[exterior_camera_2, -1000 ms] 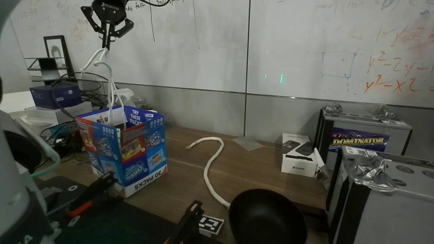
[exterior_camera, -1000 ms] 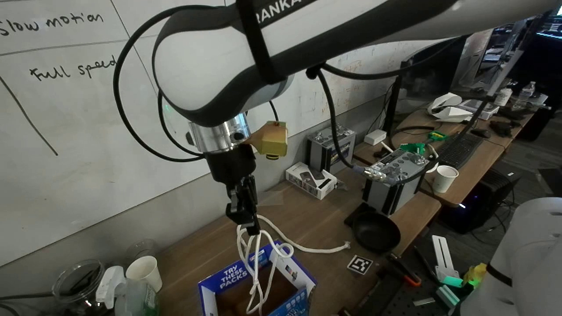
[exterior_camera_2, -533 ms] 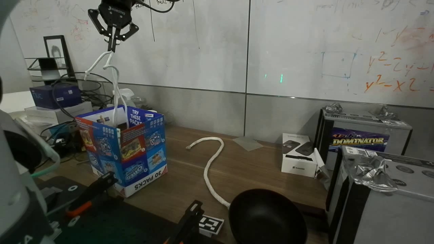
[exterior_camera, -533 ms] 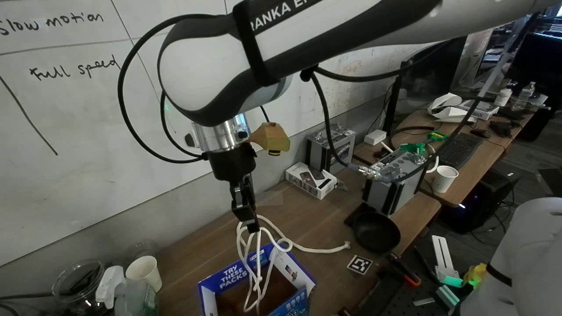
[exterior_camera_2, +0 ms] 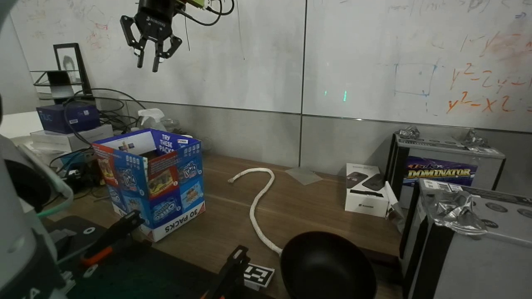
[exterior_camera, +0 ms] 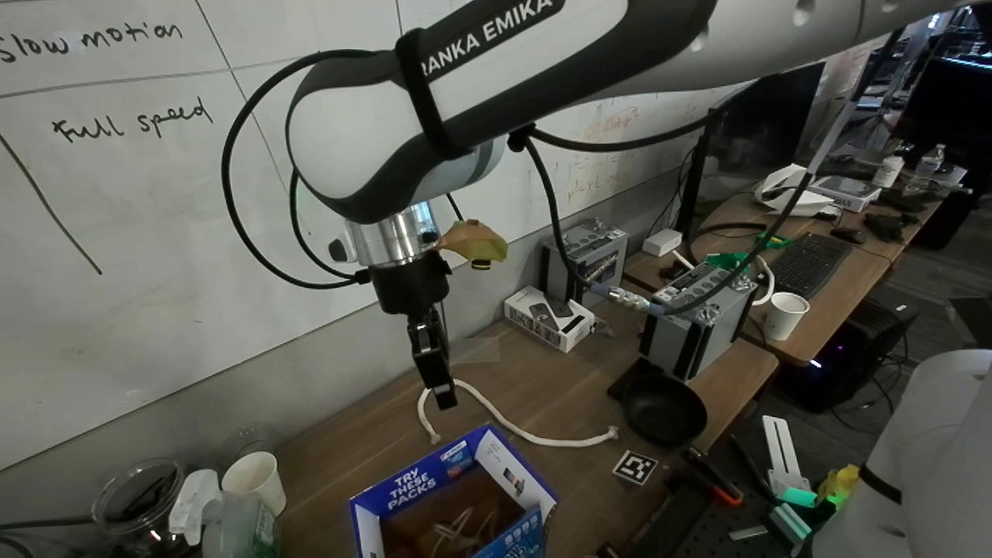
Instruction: Pick the white ropes and put them in the carton box
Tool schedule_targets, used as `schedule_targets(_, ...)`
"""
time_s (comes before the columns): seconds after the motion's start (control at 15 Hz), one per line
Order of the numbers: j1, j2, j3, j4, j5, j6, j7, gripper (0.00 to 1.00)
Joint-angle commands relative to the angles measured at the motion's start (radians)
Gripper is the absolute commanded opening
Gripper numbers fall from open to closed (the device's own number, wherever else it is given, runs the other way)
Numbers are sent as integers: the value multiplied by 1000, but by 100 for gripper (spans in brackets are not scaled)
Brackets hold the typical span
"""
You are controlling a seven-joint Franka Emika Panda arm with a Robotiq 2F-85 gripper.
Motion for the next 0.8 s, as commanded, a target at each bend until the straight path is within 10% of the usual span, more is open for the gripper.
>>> schedule_targets(0.0, -15, 16, -5, 38, -12, -8, -44, 67)
schedule_targets(0.27, -36, 2, -19, 36, -57, 21, -19, 97)
schedule_targets(0.73, -108, 78, -89, 17, -200, 298, 71, 100)
